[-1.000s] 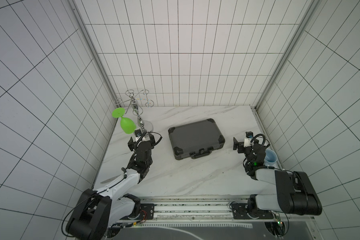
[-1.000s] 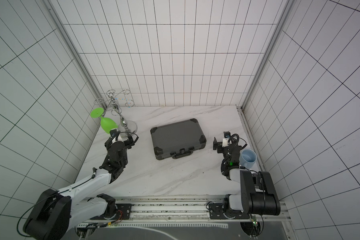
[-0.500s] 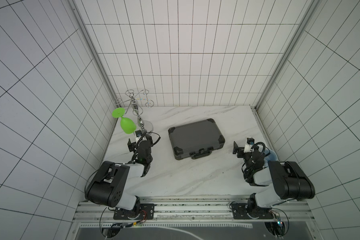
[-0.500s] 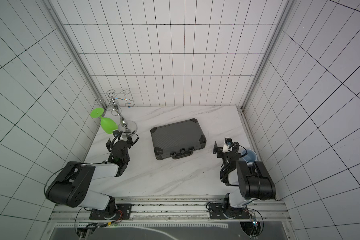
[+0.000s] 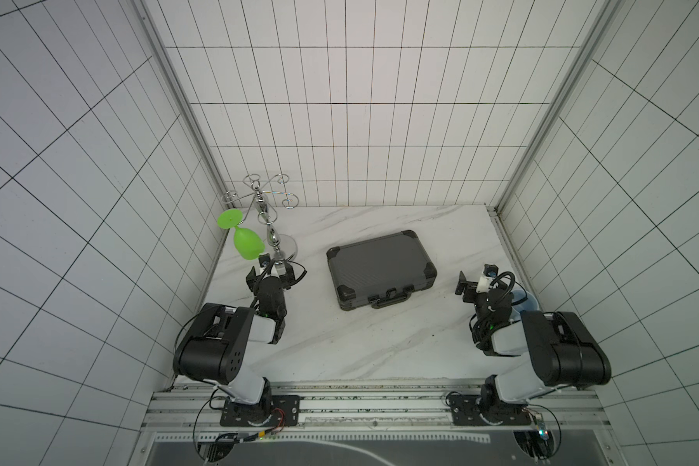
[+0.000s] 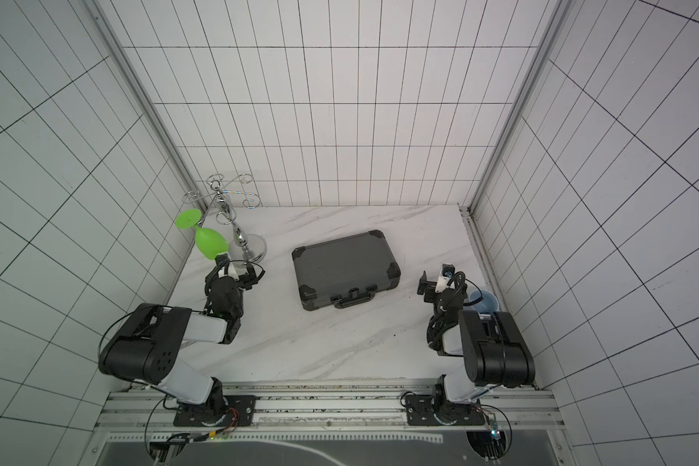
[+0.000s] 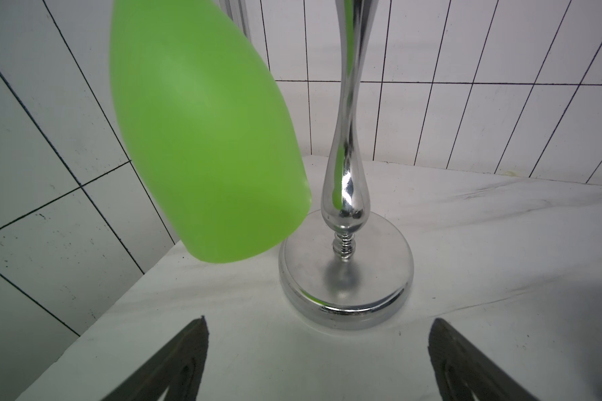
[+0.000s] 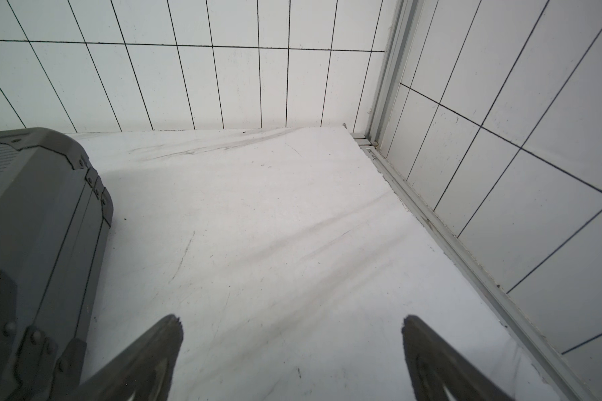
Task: Close the poker set cases
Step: Reset both arms
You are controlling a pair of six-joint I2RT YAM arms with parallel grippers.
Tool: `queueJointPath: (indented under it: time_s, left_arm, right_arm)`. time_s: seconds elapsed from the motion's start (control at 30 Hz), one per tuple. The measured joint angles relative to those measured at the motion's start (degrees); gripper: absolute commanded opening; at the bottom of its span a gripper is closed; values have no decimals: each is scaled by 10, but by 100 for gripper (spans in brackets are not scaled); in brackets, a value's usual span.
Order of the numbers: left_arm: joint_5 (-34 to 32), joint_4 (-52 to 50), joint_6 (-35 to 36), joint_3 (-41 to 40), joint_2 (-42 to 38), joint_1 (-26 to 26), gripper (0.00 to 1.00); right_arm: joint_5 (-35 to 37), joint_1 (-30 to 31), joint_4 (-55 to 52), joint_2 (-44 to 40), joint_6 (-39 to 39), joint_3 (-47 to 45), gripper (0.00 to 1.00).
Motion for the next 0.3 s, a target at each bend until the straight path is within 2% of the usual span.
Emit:
queueJointPath:
  time_s: [0.3]
  left_arm:
    - [2,-24,0,10,-4,-2,97]
  right_arm:
    - [-3,5,-8,0,-3,4,99]
